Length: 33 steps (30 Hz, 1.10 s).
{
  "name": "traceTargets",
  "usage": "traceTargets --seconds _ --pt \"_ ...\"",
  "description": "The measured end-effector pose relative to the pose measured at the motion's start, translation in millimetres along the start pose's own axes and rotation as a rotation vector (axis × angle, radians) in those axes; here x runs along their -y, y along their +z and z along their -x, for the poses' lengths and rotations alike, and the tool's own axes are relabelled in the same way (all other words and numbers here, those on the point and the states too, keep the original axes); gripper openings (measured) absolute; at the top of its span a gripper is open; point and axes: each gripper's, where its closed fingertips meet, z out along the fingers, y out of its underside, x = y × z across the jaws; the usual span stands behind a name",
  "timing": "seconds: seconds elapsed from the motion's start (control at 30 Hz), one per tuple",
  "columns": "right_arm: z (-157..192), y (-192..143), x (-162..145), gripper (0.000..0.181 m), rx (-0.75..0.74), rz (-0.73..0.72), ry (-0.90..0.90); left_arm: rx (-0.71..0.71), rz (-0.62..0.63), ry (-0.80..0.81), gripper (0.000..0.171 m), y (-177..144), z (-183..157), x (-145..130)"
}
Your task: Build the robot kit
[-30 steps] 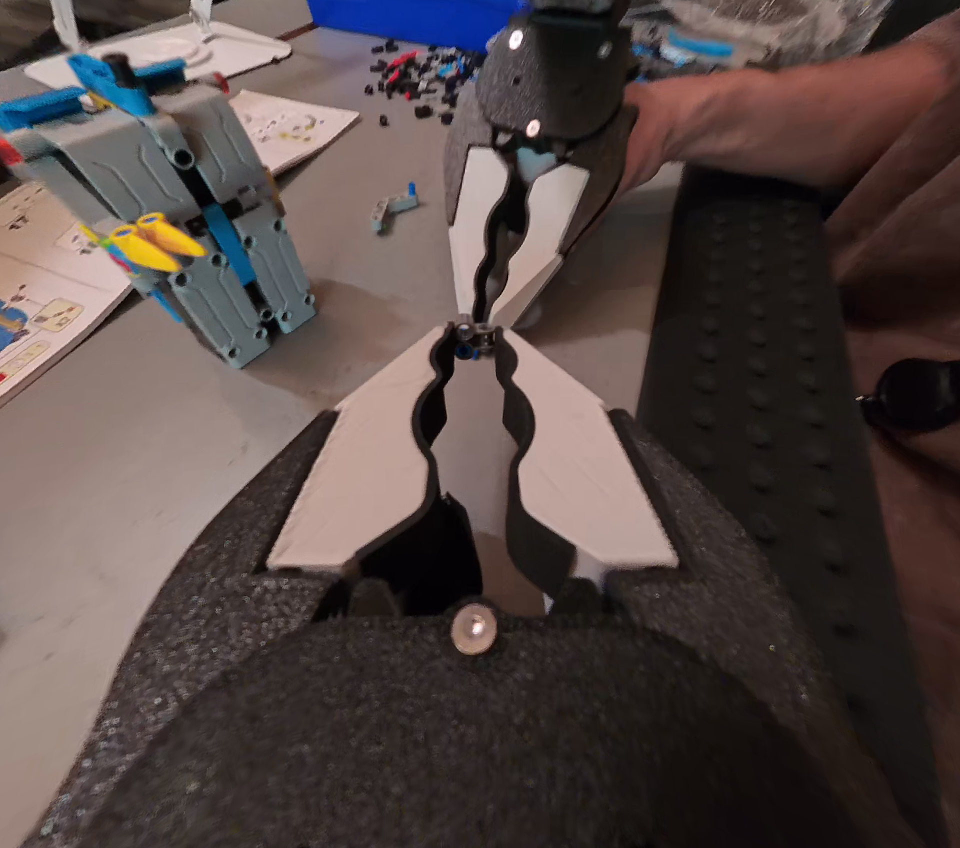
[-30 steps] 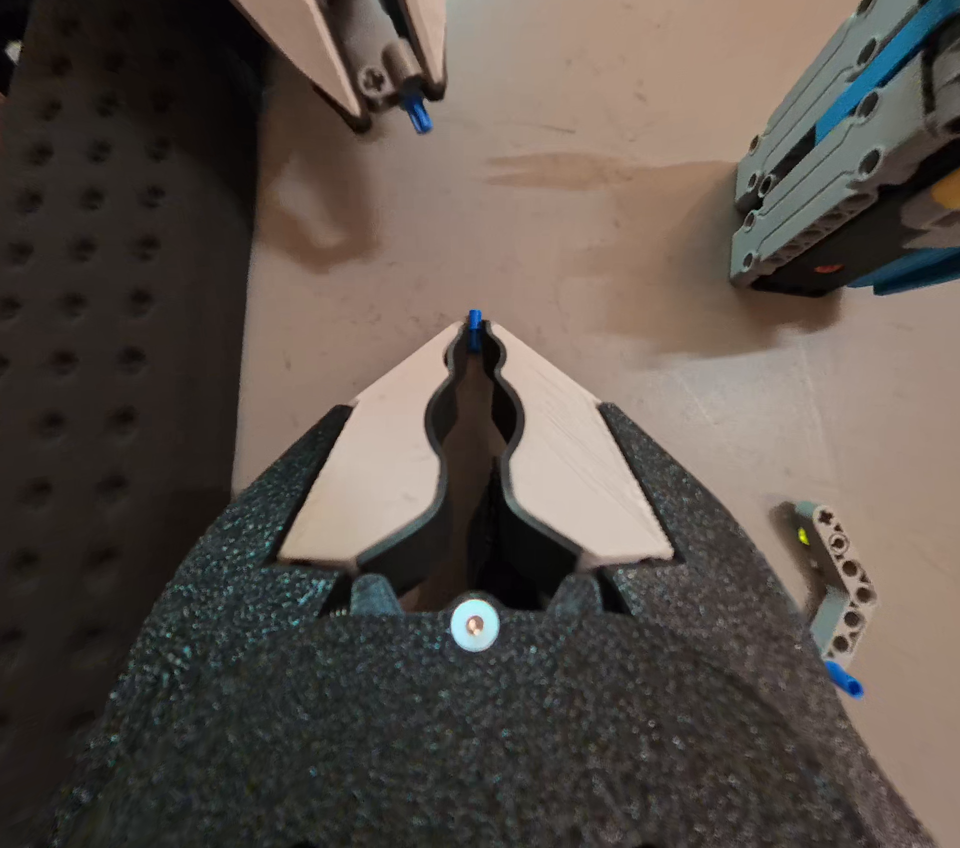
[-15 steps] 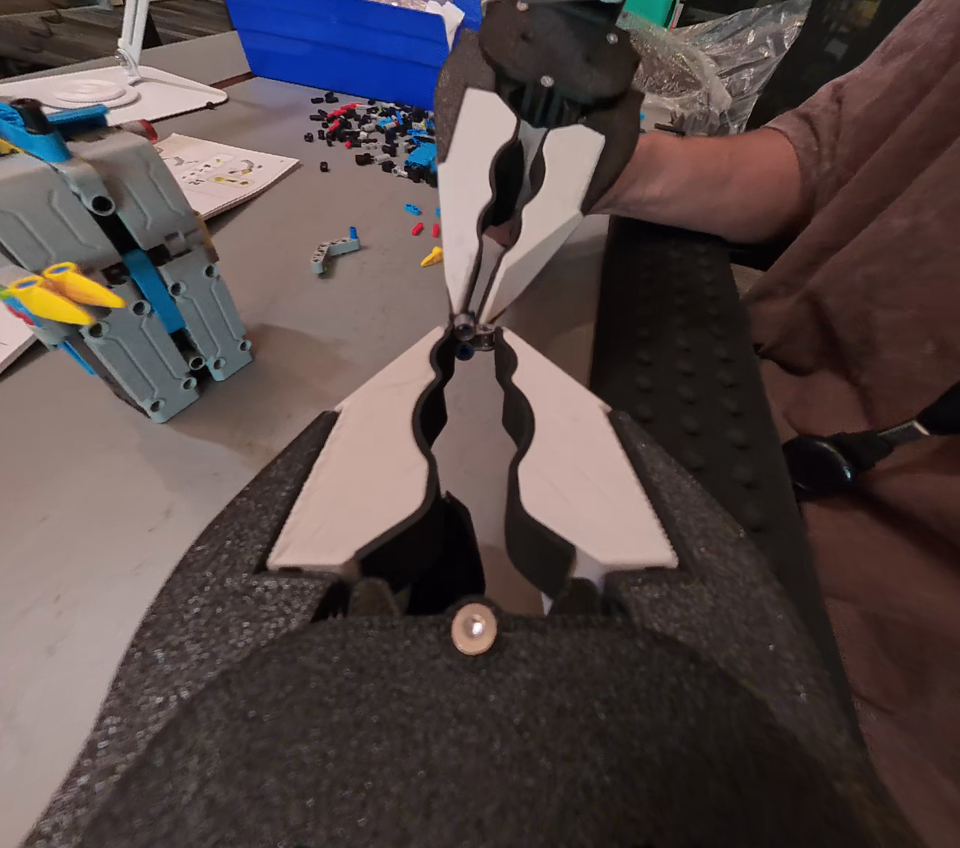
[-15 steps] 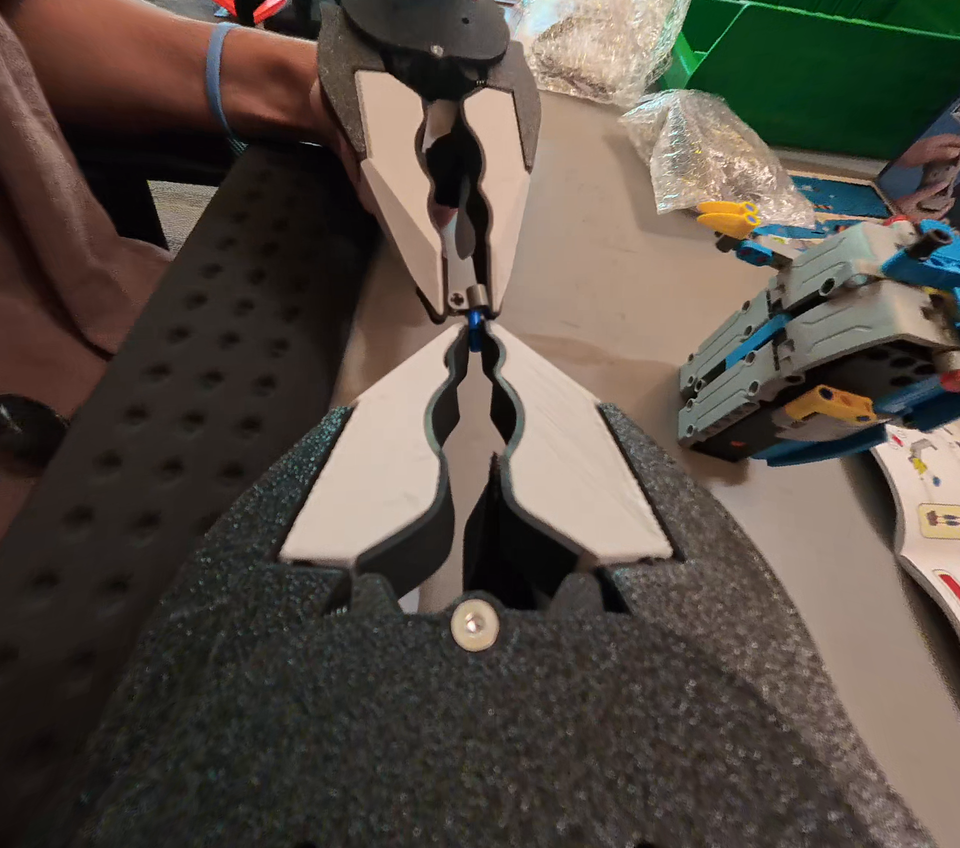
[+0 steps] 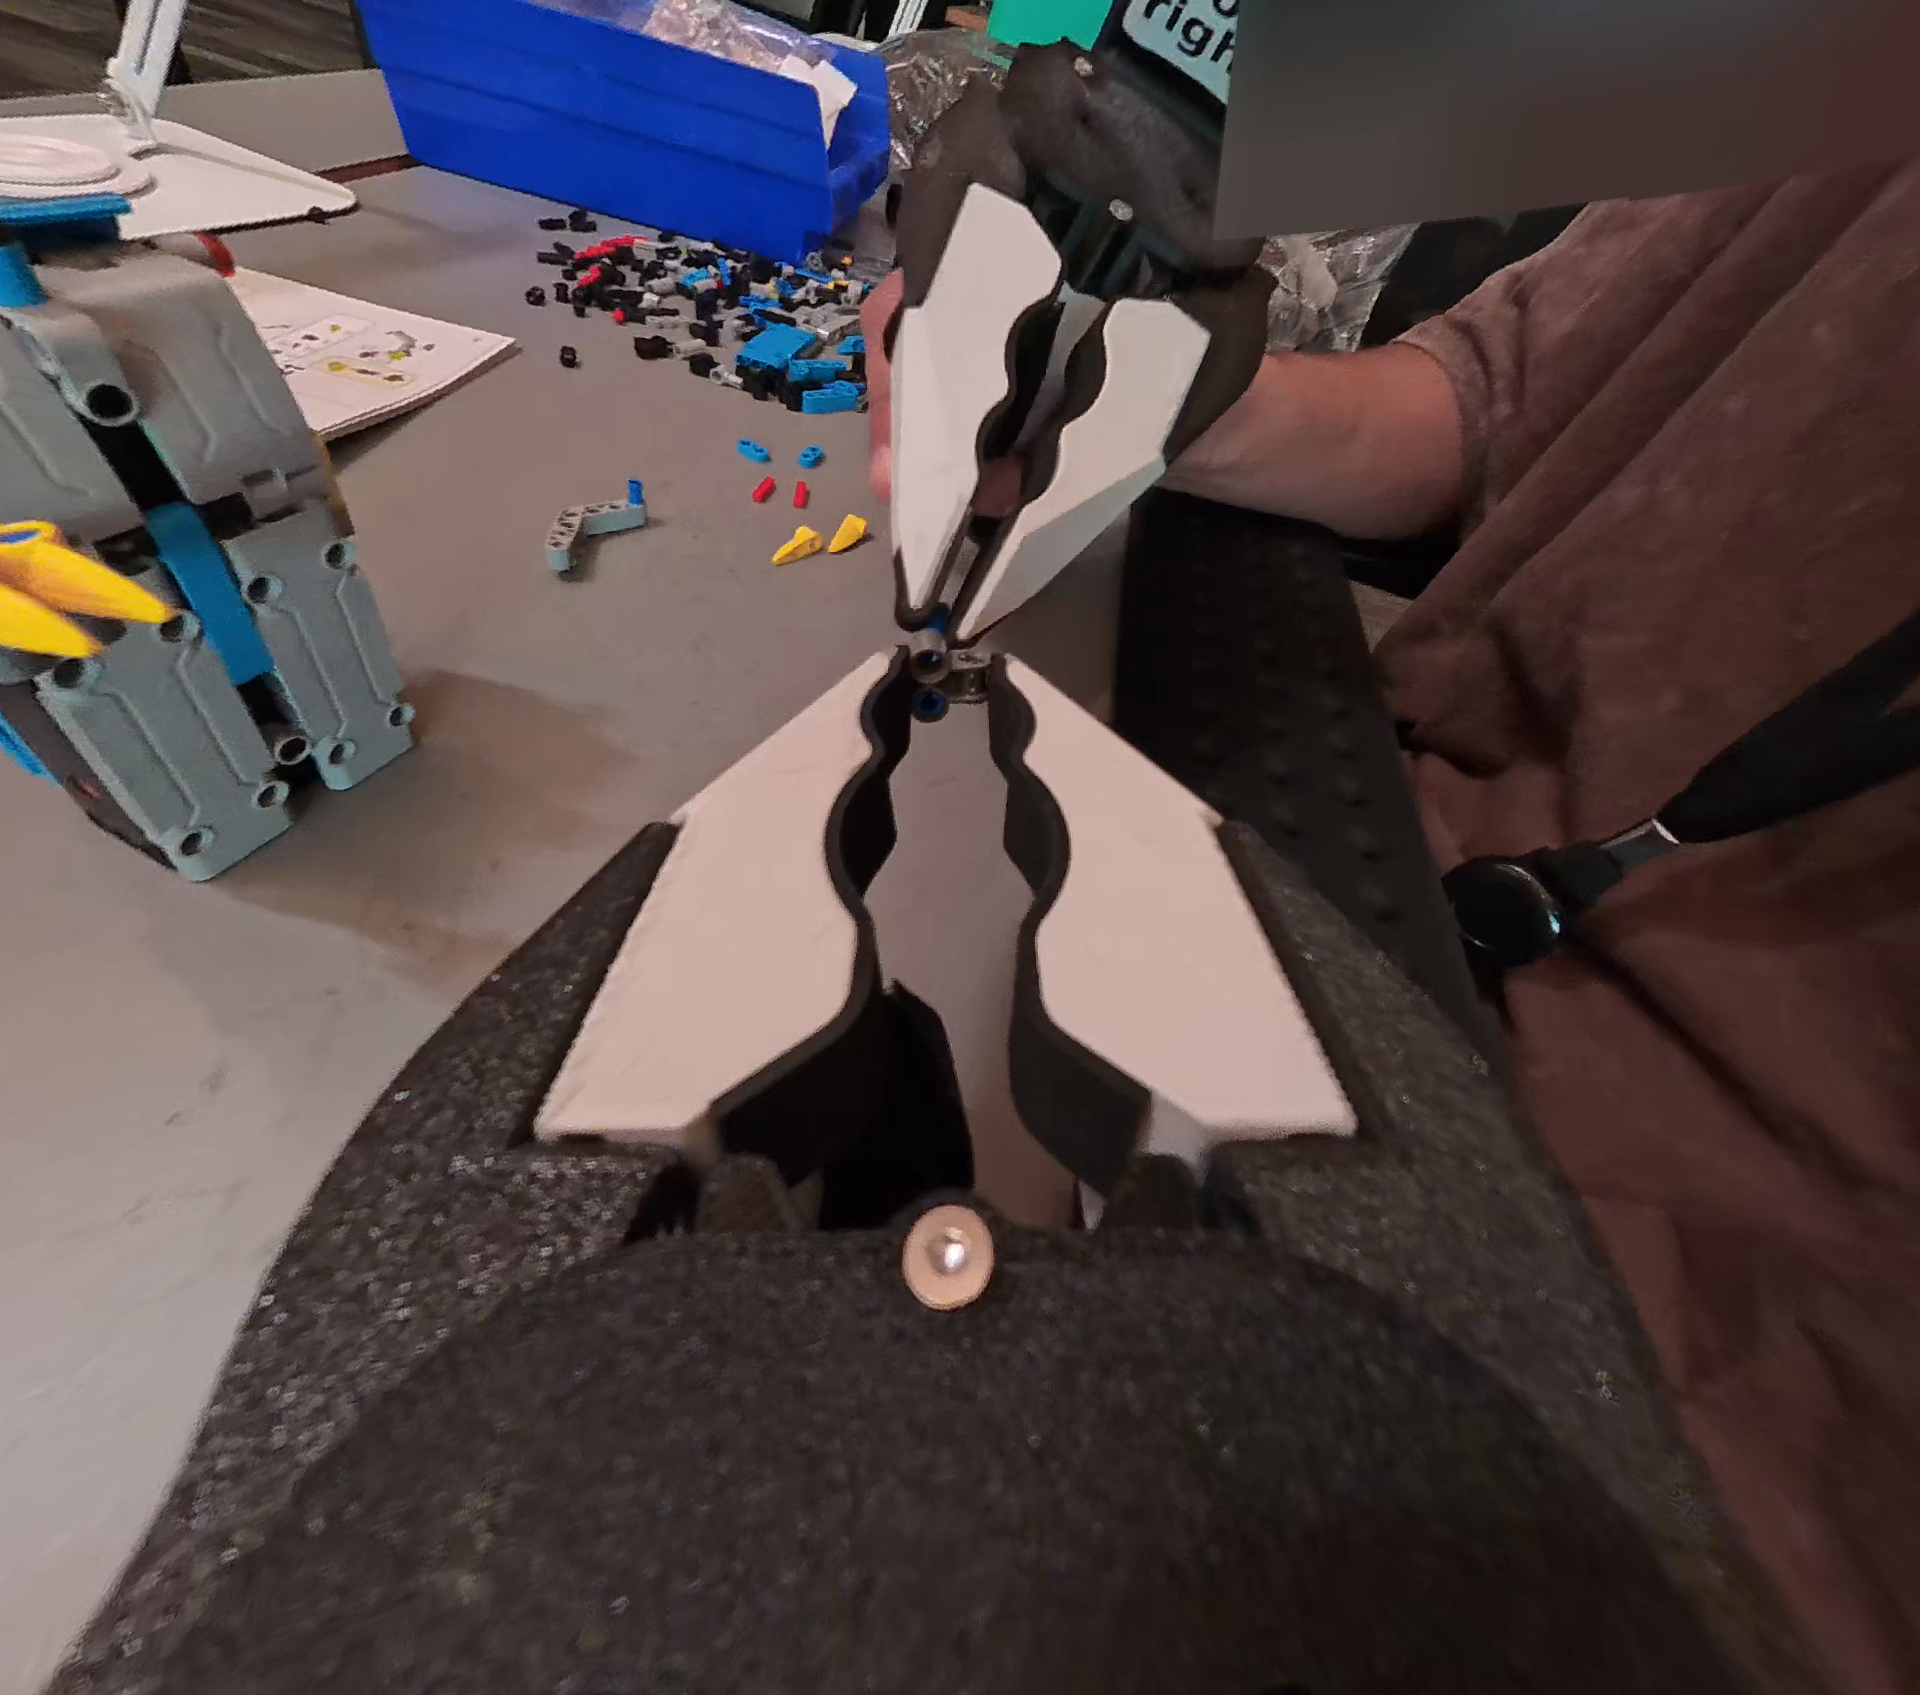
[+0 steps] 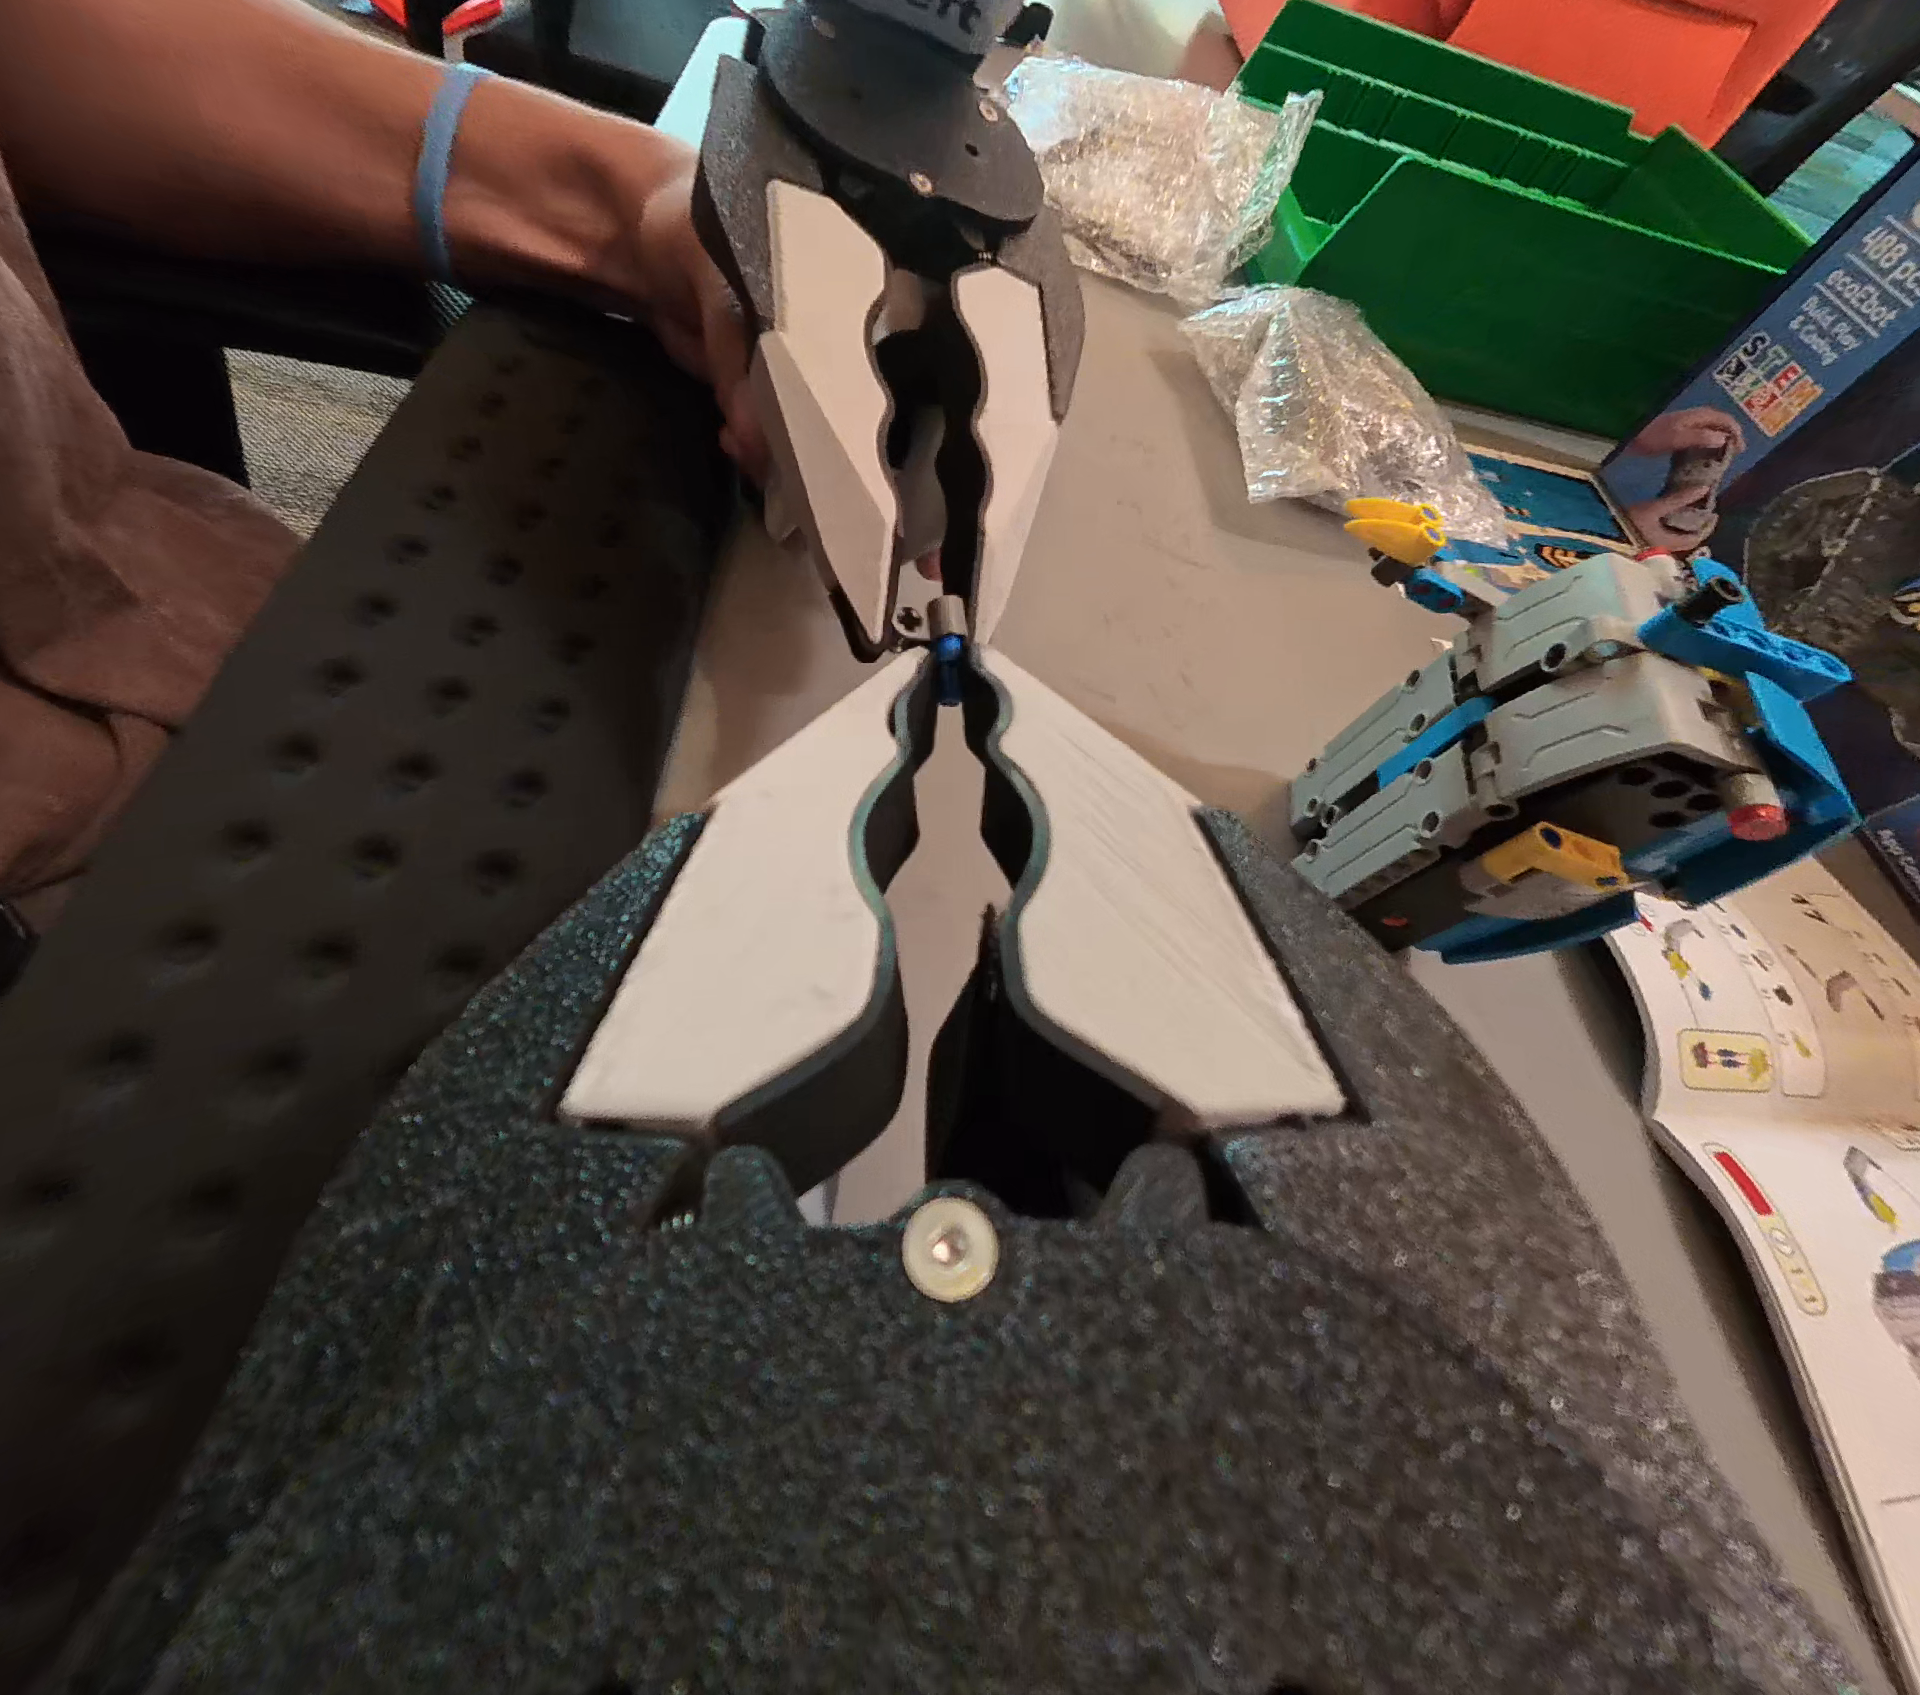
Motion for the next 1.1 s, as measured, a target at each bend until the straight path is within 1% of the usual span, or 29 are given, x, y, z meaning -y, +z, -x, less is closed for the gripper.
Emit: traceTargets --seconds 0.1,0.27,0.47,0.57,0.63,0.7,0.77,0.83,0.87,0.97,1.03,1.1 --pt "3.0 -1.7 3.0 0.004 0.039 -0.029 0.036 -0.041 -0.013 -0.023 0.014 -0.3 -4.0 1.7" --pt "5.9 -3.7 15.2 0.004 0.089 -0.111 0.108 -0.121 -0.081 -0.062 0.014 -2.8 -12.5 12.0" --pt "2.9 -3.9 16.1 0.004 0.073 -0.121 0.104 -0.125 -0.092 -0.078 0.014 -2.9 -10.9 13.7" --pt "-2.5 -2.5 13.7 0.005 0.061 -0.132 0.136 -0.082 -0.09 -0.067 0.014 -2.5 -4.8 13.5" --pt "-9.3 -2.7 10.6 0.008 0.041 -0.128 0.182 0.003 -0.079 -0.032 0.014 -1.2 5.6 12.3" --pt "-21.6 -6.9 10.6 0.013 0.003 -0.151 0.281 0.155 -0.049 0.049 0.014 -1.9 22.8 9.7" --pt "-36.0 -9.8 11.3 0.025 -0.043 -0.19 0.448 0.358 -0.016 0.185 0.015 -6.5 41.2 10.4" --pt "-46.1 -7.4 8.9 0.026 -0.097 -0.217 0.58 0.542 0.04 0.341 0.014 -10.7 52.9 11.4" --pt "-47.2 -4.2 8.1 0.026 -0.111 -0.223 0.617 0.612 0.068 0.416 0.014 -11.5 55.4 12.3" --pt "-47.7 6.9 3.7 0.024 -0.147 -0.198 0.674 0.721 0.11 0.557 0.014 -10.6 57.3 16.8" --pt "-50.9 9.5 0.2 0.024 -0.187 -0.18 0.671 0.729 0.118 0.588 0.014 -8.4 55.8 17.2" --pt "-48.4 8.6 8.4 0.025 -0.154 -0.221 0.668 0.756 0.155 0.64 0.014 -7.0 57.1 14.5"
